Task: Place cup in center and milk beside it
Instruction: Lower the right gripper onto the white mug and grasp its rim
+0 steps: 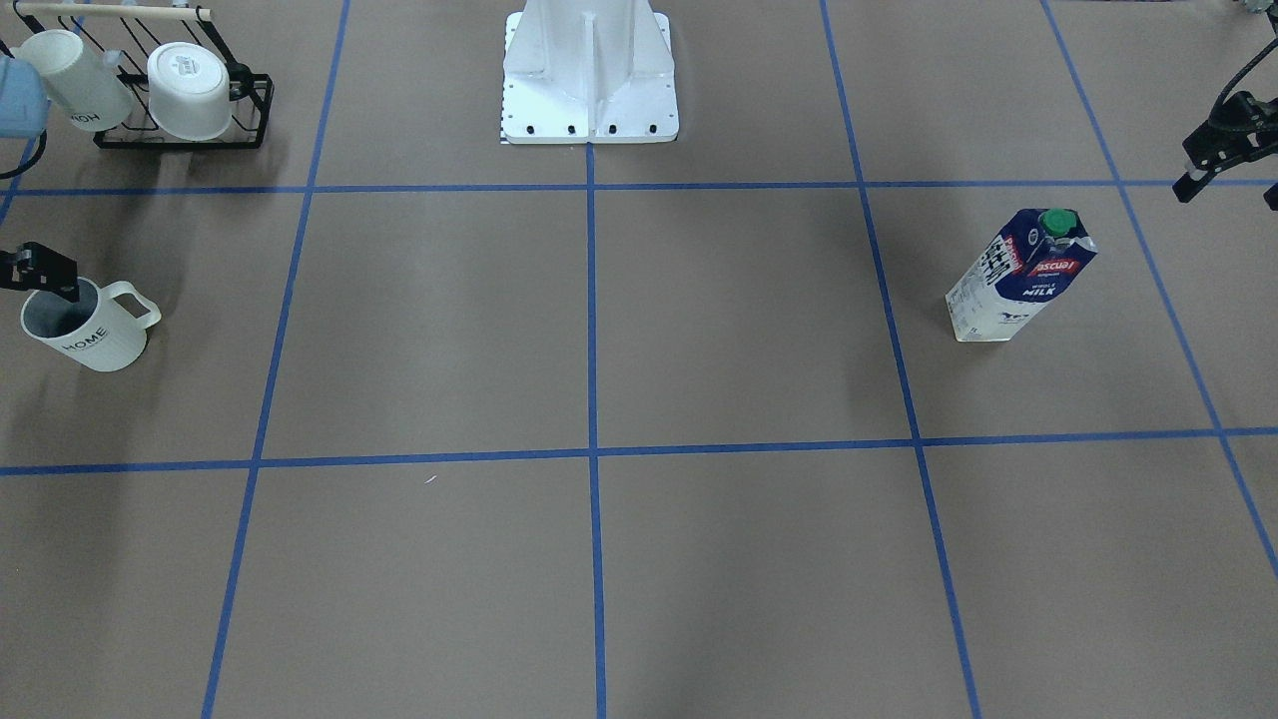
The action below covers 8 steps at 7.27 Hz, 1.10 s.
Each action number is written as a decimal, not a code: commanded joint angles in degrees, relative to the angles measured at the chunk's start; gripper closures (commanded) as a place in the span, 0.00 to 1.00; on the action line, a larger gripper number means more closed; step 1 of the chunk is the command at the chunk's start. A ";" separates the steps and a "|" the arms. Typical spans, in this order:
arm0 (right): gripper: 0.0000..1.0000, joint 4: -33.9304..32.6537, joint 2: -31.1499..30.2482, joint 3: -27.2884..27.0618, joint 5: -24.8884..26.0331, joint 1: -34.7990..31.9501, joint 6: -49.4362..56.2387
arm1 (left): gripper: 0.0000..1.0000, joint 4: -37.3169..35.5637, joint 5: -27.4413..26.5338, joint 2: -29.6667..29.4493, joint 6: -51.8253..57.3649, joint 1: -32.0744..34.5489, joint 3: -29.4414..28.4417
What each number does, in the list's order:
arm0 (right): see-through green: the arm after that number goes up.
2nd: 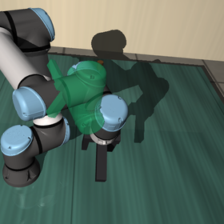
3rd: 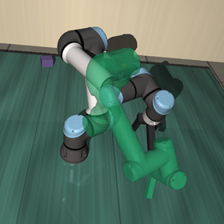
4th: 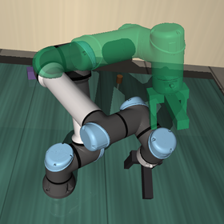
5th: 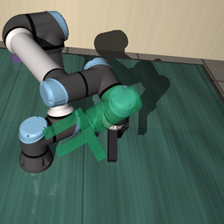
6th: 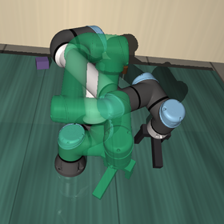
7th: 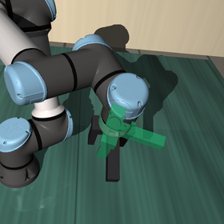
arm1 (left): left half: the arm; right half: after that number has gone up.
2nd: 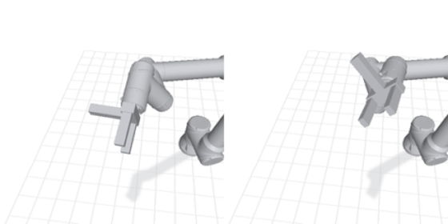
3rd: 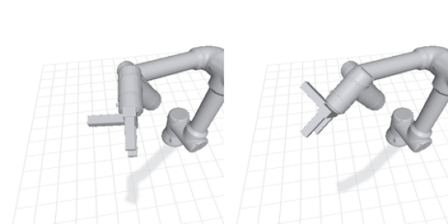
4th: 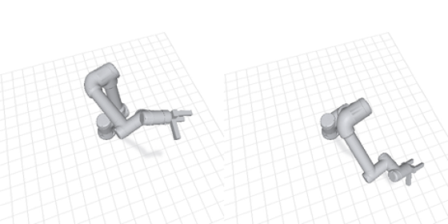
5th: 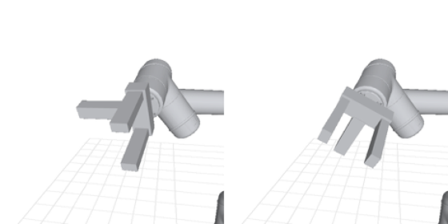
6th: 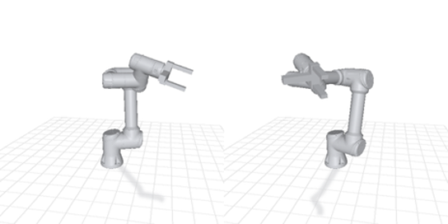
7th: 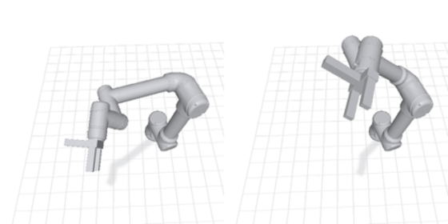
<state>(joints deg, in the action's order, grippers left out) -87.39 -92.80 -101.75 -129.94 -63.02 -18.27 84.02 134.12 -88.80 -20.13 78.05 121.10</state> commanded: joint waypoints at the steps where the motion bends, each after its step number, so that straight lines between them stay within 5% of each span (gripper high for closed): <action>1: 0.31 -0.06 1.57 1.64 -0.14 0.27 -0.10 | 0.02 0.00 0.00 0.03 0.00 0.00 -0.07; 2: 0.58 -0.06 1.74 2.08 -0.05 0.26 -0.10 | 0.02 0.00 0.00 0.03 0.00 0.00 0.01; 3: 1.00 -0.06 1.83 2.35 -0.31 0.26 -0.01 | 0.02 0.00 0.00 0.03 0.00 0.00 -0.07; 5: 1.00 -0.06 2.36 2.00 -0.32 0.26 -0.19 | 0.02 0.00 0.09 0.03 0.00 0.00 0.01; 8: 1.00 -1.03 9.45 -5.37 -0.67 1.22 -11.84 | 0.02 0.00 0.35 0.03 0.00 0.00 0.01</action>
<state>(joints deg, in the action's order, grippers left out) -88.11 -86.52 -104.37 -130.36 -62.58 -25.17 84.02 134.40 -88.77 -20.13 78.05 121.15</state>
